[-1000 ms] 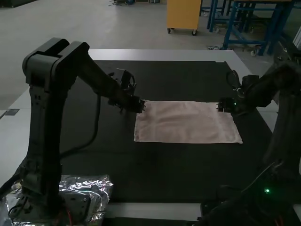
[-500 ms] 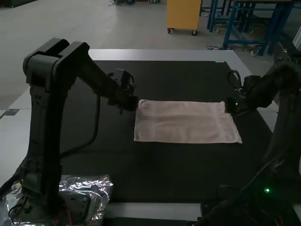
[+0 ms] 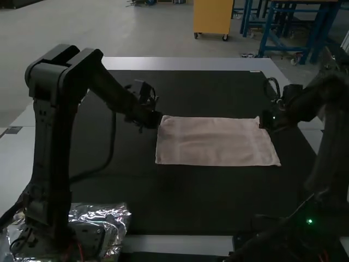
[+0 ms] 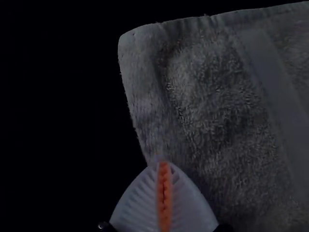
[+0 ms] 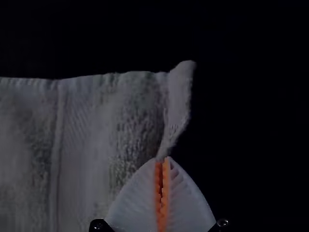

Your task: Fold the towel.

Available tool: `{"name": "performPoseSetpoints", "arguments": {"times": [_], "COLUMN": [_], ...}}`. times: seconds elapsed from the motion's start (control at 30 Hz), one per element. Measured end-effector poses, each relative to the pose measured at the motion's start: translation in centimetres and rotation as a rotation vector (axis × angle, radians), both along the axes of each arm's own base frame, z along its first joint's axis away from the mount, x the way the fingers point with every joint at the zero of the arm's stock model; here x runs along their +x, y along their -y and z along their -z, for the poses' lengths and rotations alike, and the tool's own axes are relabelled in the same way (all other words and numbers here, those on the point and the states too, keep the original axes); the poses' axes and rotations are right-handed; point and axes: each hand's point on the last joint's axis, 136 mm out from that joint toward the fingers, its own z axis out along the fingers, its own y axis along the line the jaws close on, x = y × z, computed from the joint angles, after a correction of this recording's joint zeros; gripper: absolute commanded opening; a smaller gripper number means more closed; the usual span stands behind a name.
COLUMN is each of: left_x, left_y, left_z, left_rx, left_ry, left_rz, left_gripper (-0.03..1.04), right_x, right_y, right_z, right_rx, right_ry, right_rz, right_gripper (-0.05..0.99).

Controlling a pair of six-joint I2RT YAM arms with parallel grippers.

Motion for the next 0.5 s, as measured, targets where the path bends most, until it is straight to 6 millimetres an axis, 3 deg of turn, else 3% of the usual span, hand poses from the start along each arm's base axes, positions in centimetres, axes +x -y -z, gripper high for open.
{"name": "performPoseSetpoints", "arguments": {"times": [0.23,0.5], "left_x": [-0.9,-2.8], "left_y": [-0.1,-0.6], "left_z": [-2.2,-2.4], "left_rx": [-0.016,-0.018], "left_ry": [0.017,0.009], "left_rz": [0.009,0.013], "left_gripper": [0.03,0.03], "right_x": [-0.3,-2.8], "right_y": [0.5,2.4], "right_z": [-2.7,-1.6], "right_rx": [0.031,0.058], "right_ry": [0.036,-0.005], "right_rz": [-0.007,0.022], "right_gripper": [-0.02,-0.02]}}
